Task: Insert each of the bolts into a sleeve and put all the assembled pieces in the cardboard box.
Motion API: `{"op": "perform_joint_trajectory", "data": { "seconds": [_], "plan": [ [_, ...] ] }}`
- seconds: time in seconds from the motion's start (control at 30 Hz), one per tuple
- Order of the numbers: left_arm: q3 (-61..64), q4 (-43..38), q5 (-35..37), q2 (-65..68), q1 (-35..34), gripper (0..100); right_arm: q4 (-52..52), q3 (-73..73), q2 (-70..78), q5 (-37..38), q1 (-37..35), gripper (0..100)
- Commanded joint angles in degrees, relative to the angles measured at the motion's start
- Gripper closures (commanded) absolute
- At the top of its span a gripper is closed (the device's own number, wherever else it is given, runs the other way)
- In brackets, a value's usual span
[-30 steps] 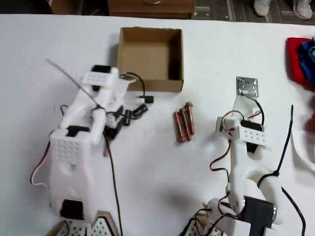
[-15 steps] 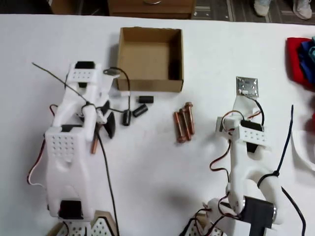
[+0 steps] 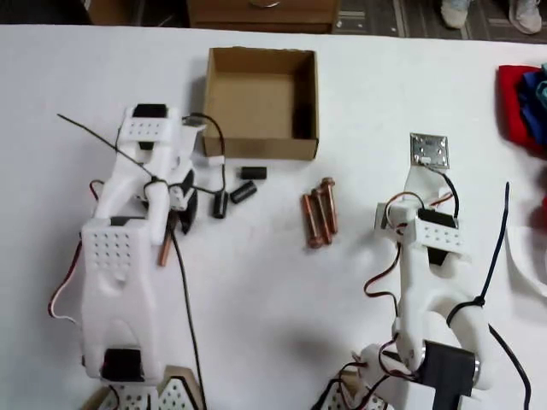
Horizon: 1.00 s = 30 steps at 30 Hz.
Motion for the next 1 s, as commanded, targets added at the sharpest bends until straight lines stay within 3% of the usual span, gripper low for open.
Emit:
{"op": "perform_joint_trajectory", "data": {
  "seconds": [0.0, 0.23, 0.33, 0.6, 0.8, 0.97],
  "plan": [
    [-1.7, 0.2, 0.4, 0.4, -2.1, 87, -0.7, -0.3, -1.6, -0.4, 0.7, 97.8],
    [-0.9, 0.4, 0.4, 0.4, -3.2, 89, -0.7, -0.3, -1.6, -0.4, 0.5, 97.8],
    [-0.8, 0.4, 0.6, 0.0, -3.0, 98, -0.7, -0.3, -1.6, -0.4, 0.6, 97.8],
    [-0.8, 0.4, 0.4, -1.8, -2.9, 97, -0.4, -0.3, -1.8, -0.4, 0.6, 97.8],
    [1.2, 0.4, -2.6, -17.4, -2.9, 97, -0.4, -0.3, -2.1, -0.3, 0.6, 97.8],
    [17.8, -6.4, -6.1, -39.9, -3.1, 97, -1.7, 4.9, -10.1, 0.0, -0.4, 97.7]
  ]
}}
